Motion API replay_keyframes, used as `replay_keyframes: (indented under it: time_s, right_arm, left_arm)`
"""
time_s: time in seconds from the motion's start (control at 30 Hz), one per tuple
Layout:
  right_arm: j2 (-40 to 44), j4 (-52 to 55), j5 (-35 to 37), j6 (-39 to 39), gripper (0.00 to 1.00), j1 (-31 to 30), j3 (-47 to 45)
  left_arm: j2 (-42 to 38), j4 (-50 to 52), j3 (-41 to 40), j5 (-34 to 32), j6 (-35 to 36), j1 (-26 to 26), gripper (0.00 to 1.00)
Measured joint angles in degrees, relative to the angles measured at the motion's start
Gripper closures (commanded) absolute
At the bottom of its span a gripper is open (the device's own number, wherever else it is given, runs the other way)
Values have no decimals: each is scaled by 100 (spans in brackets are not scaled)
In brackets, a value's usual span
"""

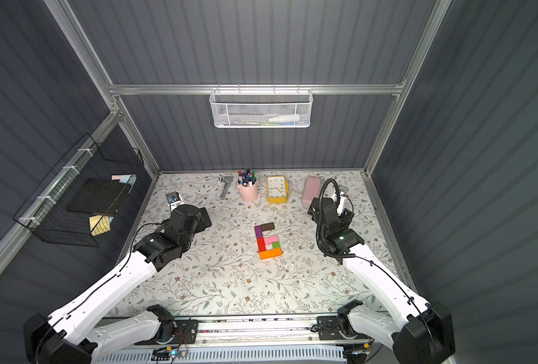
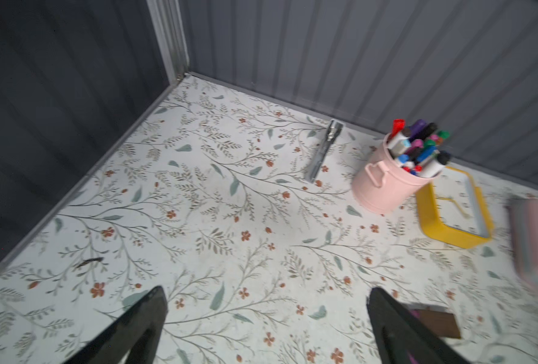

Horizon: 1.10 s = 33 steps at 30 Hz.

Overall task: Assemble the number 6 with building blocks
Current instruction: Reset both arms

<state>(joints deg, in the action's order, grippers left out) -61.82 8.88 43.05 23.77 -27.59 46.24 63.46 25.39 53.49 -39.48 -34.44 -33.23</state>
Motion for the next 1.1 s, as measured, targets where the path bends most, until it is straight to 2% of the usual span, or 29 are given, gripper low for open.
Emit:
replay_keyframes:
  time_s: [0.13, 0.23, 0.37, 0.5, 0.63, 0.77, 0.9, 1.1]
  right_arm:
    - [391, -970, 586, -319, 1, 83, -1029]
    - [535, -1864, 907, -608, 1, 216, -1779]
    - [328, -2966, 1115, -883, 1, 402, -2426]
    - [-195, -4050, 1117, -1156, 1, 575, -2662]
    - [-599, -5084, 890, -1384, 1, 807, -2964]
    - [-1119, -6039, 605, -1580, 1, 977, -3309]
    - [-1351, -6551, 363, -1766, 1, 1075, -3506]
    - [-1375, -7123, -37, -1961, 1, 1196, -3512]
  left_arm:
    - [446, -83, -146, -728, 52, 0, 1]
    - [570, -503, -490, -1241, 245, -2, 1]
    - [503, -1878, -1392, -1537, 933, 0, 1]
    - [485, -3119, -2162, -1379, 1460, 249, 1]
    - [686, -4299, -2461, -953, 1873, 835, 1]
    - [1270, -5383, -2474, -544, 2347, 1246, 1]
    - [1939, -6186, -2498, -184, 2708, 1462, 1]
    - [2533, -7208, -2750, 109, 3204, 1683, 1]
